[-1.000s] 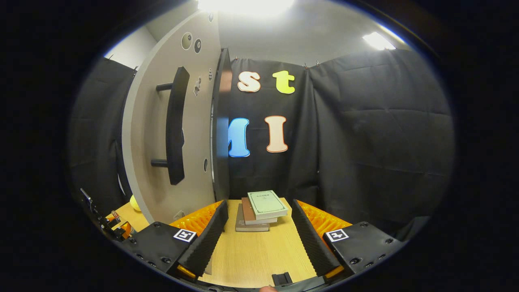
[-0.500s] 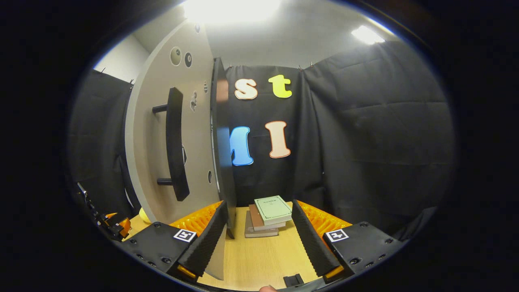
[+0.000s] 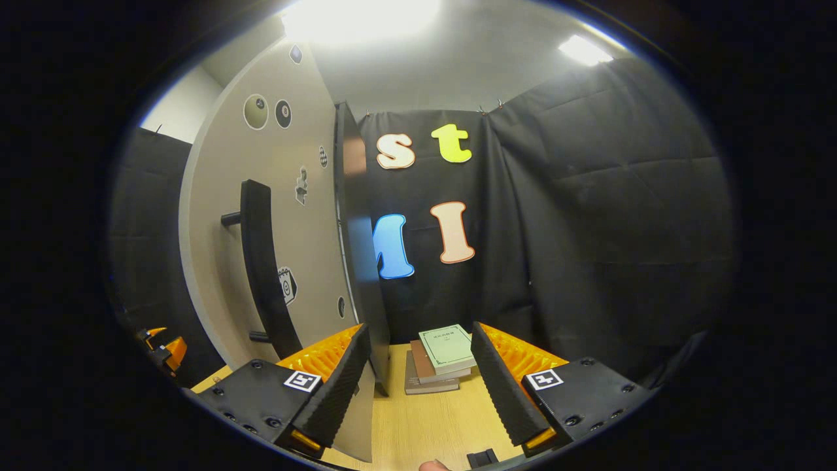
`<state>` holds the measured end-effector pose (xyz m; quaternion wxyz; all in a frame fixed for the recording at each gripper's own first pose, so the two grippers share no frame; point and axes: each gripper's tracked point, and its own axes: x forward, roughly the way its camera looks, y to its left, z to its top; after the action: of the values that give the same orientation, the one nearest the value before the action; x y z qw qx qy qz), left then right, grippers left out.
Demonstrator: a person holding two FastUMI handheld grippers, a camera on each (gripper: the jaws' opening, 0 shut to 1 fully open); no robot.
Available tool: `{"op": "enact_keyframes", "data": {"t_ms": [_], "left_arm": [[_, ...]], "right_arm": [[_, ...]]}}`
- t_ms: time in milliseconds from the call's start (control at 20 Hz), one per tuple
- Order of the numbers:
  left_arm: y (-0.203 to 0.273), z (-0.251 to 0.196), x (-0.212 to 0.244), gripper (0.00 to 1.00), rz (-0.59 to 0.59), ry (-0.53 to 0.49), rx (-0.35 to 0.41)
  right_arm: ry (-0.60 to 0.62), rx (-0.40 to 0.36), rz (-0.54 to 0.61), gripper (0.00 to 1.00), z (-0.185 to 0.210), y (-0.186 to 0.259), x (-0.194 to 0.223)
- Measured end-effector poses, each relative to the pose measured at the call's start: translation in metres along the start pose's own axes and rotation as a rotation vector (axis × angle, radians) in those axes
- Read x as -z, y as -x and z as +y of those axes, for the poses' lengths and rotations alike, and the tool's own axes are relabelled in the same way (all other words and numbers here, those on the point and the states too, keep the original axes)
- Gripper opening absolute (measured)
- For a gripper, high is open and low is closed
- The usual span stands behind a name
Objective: Open the cabinet door with the right hand, grasp the bottle in the cabinet with the left hand and place it on the coaster, then close the cabinet door with the right hand.
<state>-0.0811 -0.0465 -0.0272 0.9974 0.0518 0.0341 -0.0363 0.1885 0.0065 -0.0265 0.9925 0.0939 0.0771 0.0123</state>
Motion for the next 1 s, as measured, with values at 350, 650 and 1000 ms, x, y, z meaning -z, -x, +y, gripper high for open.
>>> {"op": "enact_keyframes", "data": {"t_ms": [350,650,1000], "left_arm": [[-0.013,0.038,-0.023,0.65,0.003,0.048,-0.015],[-0.031,0.080,-0.020,0.63,-0.017,0.086,-0.053],[-0.040,0.103,-0.005,0.65,-0.004,0.094,-0.038]], "right_arm": [[0.115,0.038,-0.009,0.87,0.021,-0.001,-0.011],[0.086,0.040,0.010,0.78,0.049,0.001,-0.003],[0.092,-0.041,0.023,0.86,0.114,0.003,0.004]]}}
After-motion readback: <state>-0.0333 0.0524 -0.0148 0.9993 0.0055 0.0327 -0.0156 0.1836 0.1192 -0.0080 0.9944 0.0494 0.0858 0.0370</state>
